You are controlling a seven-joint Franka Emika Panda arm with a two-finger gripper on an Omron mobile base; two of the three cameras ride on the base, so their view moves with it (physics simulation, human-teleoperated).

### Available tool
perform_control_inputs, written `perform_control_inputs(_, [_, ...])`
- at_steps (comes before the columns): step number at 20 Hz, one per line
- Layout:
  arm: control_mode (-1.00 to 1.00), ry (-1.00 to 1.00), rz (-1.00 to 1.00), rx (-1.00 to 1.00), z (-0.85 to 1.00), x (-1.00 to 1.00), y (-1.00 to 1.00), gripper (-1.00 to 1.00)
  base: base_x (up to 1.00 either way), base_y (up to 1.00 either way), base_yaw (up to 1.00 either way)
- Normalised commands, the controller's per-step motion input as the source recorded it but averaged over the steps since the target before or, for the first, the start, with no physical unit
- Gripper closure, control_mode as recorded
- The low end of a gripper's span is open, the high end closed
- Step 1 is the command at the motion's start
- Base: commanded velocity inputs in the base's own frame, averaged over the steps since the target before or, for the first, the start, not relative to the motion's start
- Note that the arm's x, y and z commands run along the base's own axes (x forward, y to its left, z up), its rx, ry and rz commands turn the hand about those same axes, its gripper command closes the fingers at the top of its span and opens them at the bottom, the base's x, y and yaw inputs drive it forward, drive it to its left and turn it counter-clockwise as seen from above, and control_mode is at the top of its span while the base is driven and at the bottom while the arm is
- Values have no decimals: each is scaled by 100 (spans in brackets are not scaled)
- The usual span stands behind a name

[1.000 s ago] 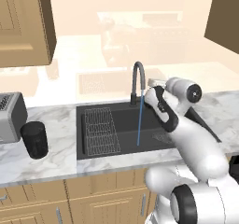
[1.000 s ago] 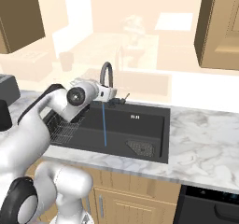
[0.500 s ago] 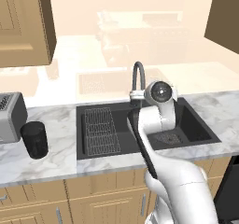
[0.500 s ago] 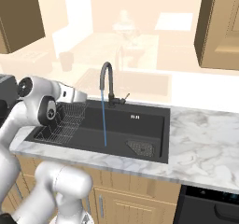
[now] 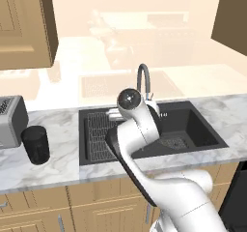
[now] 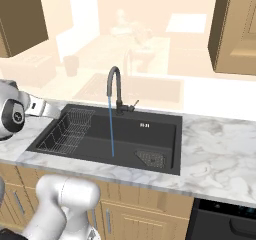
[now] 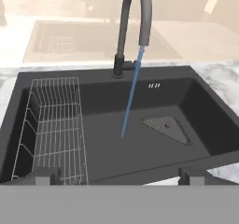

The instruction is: Turn on the sink faucet and place the jug under the water for a few seconds to fill it up.

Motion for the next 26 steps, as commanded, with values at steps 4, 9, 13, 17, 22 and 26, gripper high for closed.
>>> perform_control_inputs(4, [-100, -1, 1, 0, -67, -17, 76, -100, 0, 0, 0])
perform_control_inputs(9, [-100, -1, 0, -1, -62, -7, 71, -100, 0, 0, 0])
perform_control_inputs(13, [-100, 0, 0, 0, -49, 0, 73, -100, 0, 0, 0])
perform_control_inputs(17, [-100, -2, 0, 0, -37, 0, 58, -100, 0, 0, 0])
perform_control_inputs(22, [-100, -3, 0, 0, -40, 0, 83, -100, 0, 0, 0])
perform_control_inputs(26, [-100, 0, 0, -2, -10, 0, 100, -100, 0, 0, 0])
